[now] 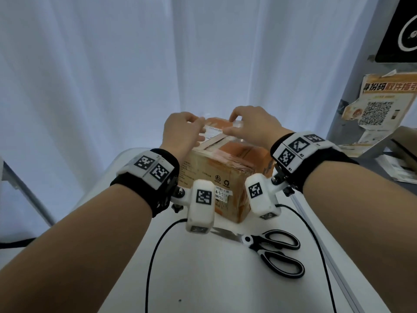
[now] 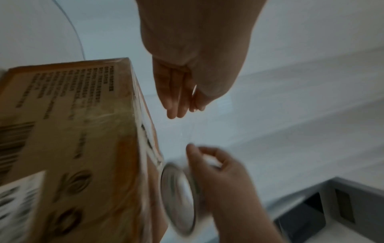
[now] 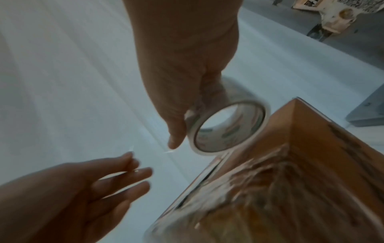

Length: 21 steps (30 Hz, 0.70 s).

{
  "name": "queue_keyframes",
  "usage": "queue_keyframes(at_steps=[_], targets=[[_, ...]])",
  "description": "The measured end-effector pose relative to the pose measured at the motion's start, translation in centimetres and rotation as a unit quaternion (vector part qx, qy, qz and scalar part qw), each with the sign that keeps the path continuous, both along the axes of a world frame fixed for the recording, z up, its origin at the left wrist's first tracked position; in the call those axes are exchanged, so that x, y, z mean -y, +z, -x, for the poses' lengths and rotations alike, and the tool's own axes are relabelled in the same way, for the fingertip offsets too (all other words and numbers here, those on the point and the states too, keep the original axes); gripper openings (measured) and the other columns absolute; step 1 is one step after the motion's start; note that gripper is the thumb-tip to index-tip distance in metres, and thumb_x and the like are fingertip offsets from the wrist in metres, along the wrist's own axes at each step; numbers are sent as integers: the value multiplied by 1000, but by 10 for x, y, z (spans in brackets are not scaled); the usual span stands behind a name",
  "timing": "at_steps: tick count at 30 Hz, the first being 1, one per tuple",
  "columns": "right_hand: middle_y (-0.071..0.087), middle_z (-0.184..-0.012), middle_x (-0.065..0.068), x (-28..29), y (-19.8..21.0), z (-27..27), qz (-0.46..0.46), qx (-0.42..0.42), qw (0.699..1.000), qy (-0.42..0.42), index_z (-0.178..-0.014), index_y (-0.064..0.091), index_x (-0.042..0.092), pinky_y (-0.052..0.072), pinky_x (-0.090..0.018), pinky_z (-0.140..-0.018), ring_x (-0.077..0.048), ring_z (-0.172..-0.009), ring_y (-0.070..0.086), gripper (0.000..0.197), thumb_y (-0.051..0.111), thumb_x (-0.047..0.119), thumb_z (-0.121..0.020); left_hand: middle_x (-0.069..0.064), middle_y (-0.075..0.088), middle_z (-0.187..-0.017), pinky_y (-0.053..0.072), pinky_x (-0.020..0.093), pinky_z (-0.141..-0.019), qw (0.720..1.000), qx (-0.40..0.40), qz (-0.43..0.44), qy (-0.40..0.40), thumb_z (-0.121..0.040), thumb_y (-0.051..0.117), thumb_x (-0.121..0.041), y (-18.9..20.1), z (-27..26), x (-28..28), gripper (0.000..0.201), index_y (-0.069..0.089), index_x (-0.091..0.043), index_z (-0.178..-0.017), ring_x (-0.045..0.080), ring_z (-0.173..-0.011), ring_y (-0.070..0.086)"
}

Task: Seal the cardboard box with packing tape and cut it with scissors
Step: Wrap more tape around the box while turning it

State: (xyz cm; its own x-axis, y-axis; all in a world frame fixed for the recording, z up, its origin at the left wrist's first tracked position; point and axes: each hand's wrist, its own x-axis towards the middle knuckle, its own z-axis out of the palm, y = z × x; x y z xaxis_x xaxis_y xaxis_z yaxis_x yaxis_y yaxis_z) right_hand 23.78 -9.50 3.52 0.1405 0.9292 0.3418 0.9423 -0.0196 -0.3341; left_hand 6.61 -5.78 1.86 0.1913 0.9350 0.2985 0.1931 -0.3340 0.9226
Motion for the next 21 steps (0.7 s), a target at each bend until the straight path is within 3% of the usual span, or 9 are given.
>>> queue_keyframes(at_steps=[2,5,8,10,12,14,16,18,21], targets=[[57,-114,4,-8,5,-9,18,24,999,-15,-106,60,24,39,-33,-78,-17,-106,52,44,61,58,-78,10,72,-85,60,37,-70,1000,-12,-5,5,-91,58,-25,0,-4,-11,20,67,-7,-90,21,-69,70],[59,-104,4,-18,15,-15,62,61,996,-10,-103,62,22,42,-33,-75,-16,-98,53,53,62,65,-72,5,71,-85,56,46,-82,996,-87,9,22,-89,58,-33,-6,-2,-22,21,68,-15,-85,25,-78,69],[64,-96,2,-23,20,-9,120,128,985,-7,-101,62,19,44,-31,-68,-18,-88,58,60,58,70,-71,9,66,-100,49,34,-78,975,-220,42,14,-95,47,-33,-9,-6,-19,26,60,-12,-99,24,-86,62],[65,-92,0,-22,25,-7,138,158,978,-18,-99,62,17,42,-29,-63,-19,-83,59,59,57,70,-73,14,60,-106,47,36,-85,959,-271,79,1,-96,45,-40,-10,-17,-11,33,49,-9,-105,29,-96,58],[64,-91,1,-21,30,-10,152,157,976,-28,-97,61,16,39,-29,-62,-19,-82,58,57,56,68,-74,15,54,-112,45,44,-95,952,-297,81,0,-87,55,-50,-14,-28,-2,48,42,-10,-110,32,-104,52],[63,-93,1,-21,33,-15,166,141,976,-28,-97,60,18,38,-30,-64,-18,-83,56,54,57,67,-74,15,48,-117,38,48,-103,942,-333,44,0,-82,66,-42,-18,-35,-1,56,40,-7,-118,32,-111,46],[61,-98,1,-23,32,-16,174,128,976,-15,-100,60,20,39,-30,-69,-19,-89,56,54,58,67,-73,10,43,-109,32,47,-108,948,-317,23,-11,-82,69,-32,-22,-32,-6,48,37,-8,-109,26,-106,42],[59,-100,3,-28,32,-12,164,121,979,2,-102,59,21,40,-30,-71,-17,-92,55,53,57,66,-75,6,42,-102,40,43,-99,959,-280,9,-34,-81,71,-30,-26,-22,-20,47,31,-13,-99,24,-98,43],[55,-95,7,-41,31,-4,144,108,983,30,-98,61,20,40,-30,-68,-14,-85,51,49,51,65,-81,12,50,-106,55,35,-70,959,-264,21,-101,-80,72,-32,-29,-2,-44,50,28,-19,-99,30,-91,58]])
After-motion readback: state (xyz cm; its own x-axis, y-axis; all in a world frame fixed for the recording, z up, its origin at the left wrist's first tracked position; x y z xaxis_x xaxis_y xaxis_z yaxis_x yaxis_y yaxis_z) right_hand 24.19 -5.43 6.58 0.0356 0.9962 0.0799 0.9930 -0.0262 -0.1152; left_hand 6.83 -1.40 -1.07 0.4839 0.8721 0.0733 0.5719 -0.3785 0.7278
